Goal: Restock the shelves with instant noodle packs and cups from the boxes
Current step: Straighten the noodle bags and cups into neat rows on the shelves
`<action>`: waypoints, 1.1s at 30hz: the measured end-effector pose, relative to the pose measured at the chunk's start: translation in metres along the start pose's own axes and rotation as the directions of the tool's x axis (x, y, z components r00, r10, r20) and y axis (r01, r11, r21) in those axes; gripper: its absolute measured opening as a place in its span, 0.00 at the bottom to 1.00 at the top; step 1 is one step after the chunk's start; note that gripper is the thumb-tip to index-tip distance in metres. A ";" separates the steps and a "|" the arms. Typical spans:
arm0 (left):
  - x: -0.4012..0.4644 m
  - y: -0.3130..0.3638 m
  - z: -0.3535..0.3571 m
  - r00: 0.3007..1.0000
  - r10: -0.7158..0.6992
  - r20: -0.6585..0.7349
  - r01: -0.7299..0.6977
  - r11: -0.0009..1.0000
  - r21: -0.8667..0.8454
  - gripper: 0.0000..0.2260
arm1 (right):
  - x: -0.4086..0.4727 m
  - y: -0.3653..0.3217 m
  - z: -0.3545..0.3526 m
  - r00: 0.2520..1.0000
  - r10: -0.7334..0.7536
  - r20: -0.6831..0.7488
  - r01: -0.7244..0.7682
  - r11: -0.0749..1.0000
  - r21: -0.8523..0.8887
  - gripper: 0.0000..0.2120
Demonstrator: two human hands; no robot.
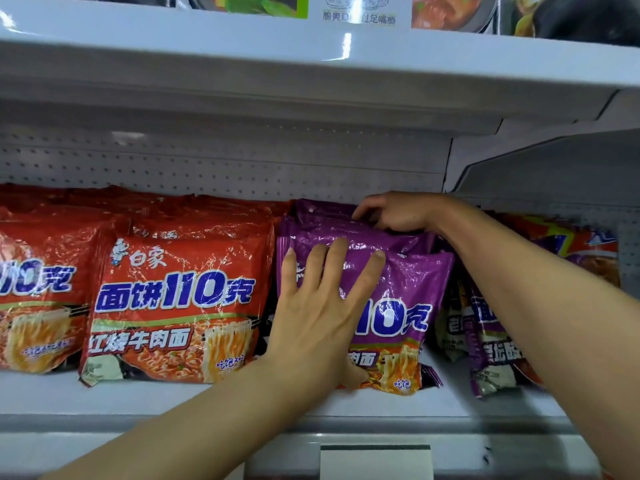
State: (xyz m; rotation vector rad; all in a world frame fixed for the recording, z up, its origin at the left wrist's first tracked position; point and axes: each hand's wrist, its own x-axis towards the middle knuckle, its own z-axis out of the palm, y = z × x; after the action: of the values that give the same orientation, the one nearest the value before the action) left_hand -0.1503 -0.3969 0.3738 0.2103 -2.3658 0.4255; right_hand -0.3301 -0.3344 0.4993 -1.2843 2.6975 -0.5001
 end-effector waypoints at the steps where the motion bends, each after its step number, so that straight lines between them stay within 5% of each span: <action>1: -0.001 0.000 0.001 1.000 0.004 -0.010 -0.004 1.000 0.002 0.65 | -0.001 0.001 -0.001 1.000 -0.013 0.010 0.012 1.000 0.027 0.21; 7: 0.009 -0.004 0.003 1.000 0.022 -0.005 -0.022 1.000 0.006 0.66 | 0.005 0.002 0.001 0.999 -0.020 -0.028 0.020 1.000 0.011 0.22; 12: 0.006 -0.005 0.004 0.999 0.032 -0.004 -0.032 0.999 -0.012 0.66 | -0.008 0.012 -0.007 0.919 0.009 -0.394 0.049 0.989 0.137 0.14; 14: 0.006 -0.008 0.002 0.998 0.058 -0.014 -0.058 0.998 -0.009 0.64 | -0.015 0.017 -0.012 0.901 0.043 -0.432 0.029 0.987 0.160 0.13; 20: 0.038 -0.031 -0.038 0.992 -0.066 -0.104 0.038 0.966 -0.254 0.38 | -0.035 0.028 -0.018 0.898 0.055 -0.436 0.019 0.986 0.163 0.12; 25: 0.102 -0.071 -0.029 0.940 -0.278 0.199 0.341 0.811 -0.476 0.14 | -0.037 0.031 -0.010 0.939 0.065 -0.337 -0.013 0.988 0.154 0.08; 29: 0.125 -0.085 -0.011 0.889 -0.266 0.372 0.401 0.845 -0.353 0.13 | -0.032 0.030 -0.007 0.941 0.086 -0.328 -0.025 0.982 0.186 0.14; 33: 0.132 -0.086 -0.003 0.852 -0.281 0.443 0.427 0.861 -0.276 0.13 | -0.035 0.029 -0.011 0.943 0.120 -0.311 -0.050 0.973 0.224 0.04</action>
State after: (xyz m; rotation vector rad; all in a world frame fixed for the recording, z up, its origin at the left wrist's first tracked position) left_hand -0.2227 -0.4805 0.4867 0.6014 -2.6553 -0.2712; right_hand -0.3322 -0.2877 0.4985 -1.1056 2.8355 -1.0414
